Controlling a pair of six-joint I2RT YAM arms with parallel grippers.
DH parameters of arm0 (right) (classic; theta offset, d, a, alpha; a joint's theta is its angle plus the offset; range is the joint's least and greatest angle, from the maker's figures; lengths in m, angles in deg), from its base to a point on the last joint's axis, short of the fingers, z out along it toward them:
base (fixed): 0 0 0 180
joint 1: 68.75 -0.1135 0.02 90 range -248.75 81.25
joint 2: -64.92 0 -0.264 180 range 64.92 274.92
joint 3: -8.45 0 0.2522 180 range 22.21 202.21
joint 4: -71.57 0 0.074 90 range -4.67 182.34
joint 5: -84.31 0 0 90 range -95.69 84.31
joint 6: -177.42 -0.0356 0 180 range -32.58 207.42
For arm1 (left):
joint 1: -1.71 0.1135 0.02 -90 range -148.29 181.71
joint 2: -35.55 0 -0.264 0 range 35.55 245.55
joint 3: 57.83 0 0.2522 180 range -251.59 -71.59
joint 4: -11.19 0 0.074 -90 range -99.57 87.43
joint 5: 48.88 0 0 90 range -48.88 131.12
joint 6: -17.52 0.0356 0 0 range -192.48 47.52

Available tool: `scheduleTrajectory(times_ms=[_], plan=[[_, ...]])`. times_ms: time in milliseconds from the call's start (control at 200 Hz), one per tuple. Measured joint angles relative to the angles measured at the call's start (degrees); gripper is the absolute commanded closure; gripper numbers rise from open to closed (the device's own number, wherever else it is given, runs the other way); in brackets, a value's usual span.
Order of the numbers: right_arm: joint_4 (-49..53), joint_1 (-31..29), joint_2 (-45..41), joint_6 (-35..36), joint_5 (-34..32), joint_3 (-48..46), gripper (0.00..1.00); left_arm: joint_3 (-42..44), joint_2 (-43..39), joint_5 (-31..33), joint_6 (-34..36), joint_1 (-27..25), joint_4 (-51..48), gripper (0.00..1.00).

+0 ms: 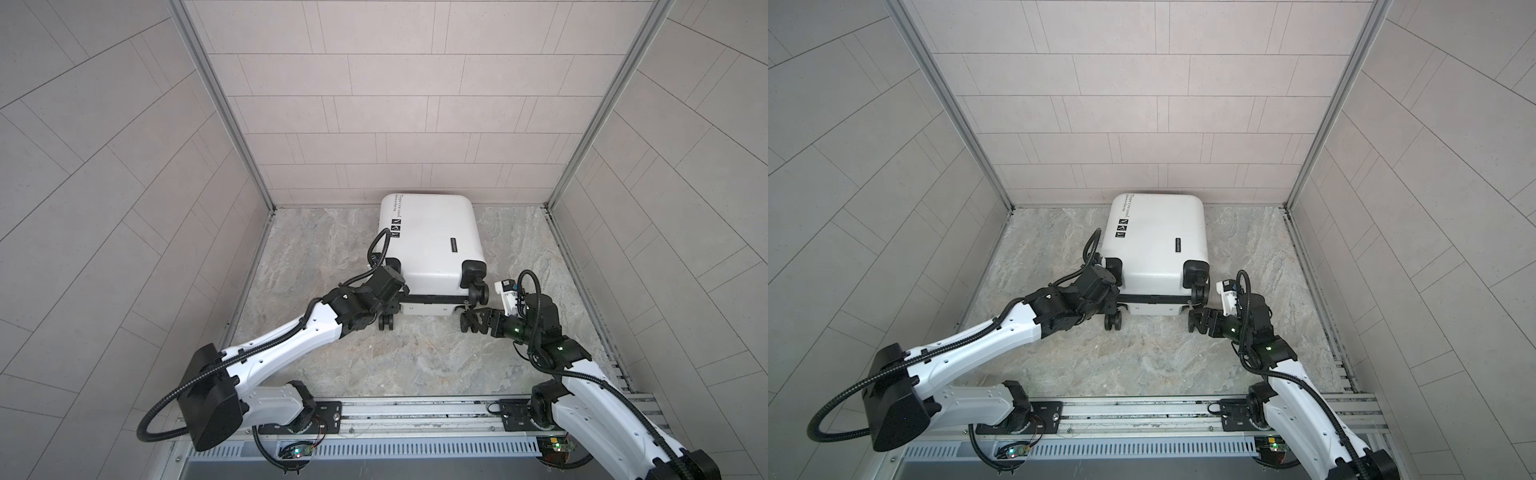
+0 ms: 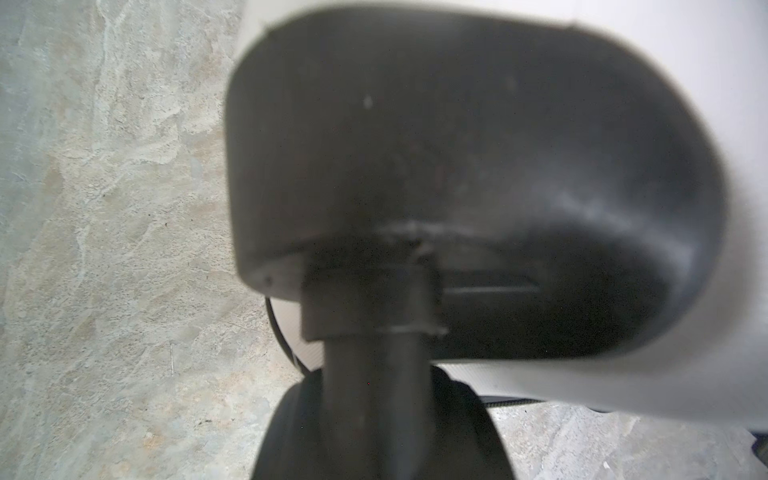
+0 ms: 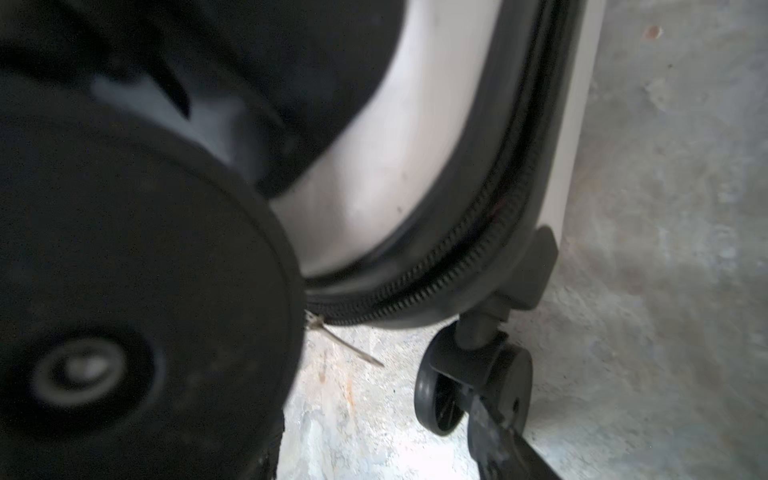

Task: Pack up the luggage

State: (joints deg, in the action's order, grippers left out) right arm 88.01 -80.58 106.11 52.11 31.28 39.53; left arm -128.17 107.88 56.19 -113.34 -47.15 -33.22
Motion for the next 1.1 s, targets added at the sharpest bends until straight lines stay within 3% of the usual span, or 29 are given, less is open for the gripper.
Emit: scheduleTrajectory(times_ms=[275,806,1101], plan=[[-6.12,0.00,4.74,-1.22,2.19,-0.02,0.45,-3.10,0.44,-2.43,-0.07,1.11,-0.85,1.00],[-13.55,-0.15,9.18,-3.80,4.37,-1.60,0.51,-3.10,1.33,-3.69,-1.33,1.66,-1.22,1.00],[-17.03,-1.55,15.80,-5.01,4.39,-0.81,0.64,-3.10,1.70,-4.15,-1.79,1.81,-1.36,1.00]])
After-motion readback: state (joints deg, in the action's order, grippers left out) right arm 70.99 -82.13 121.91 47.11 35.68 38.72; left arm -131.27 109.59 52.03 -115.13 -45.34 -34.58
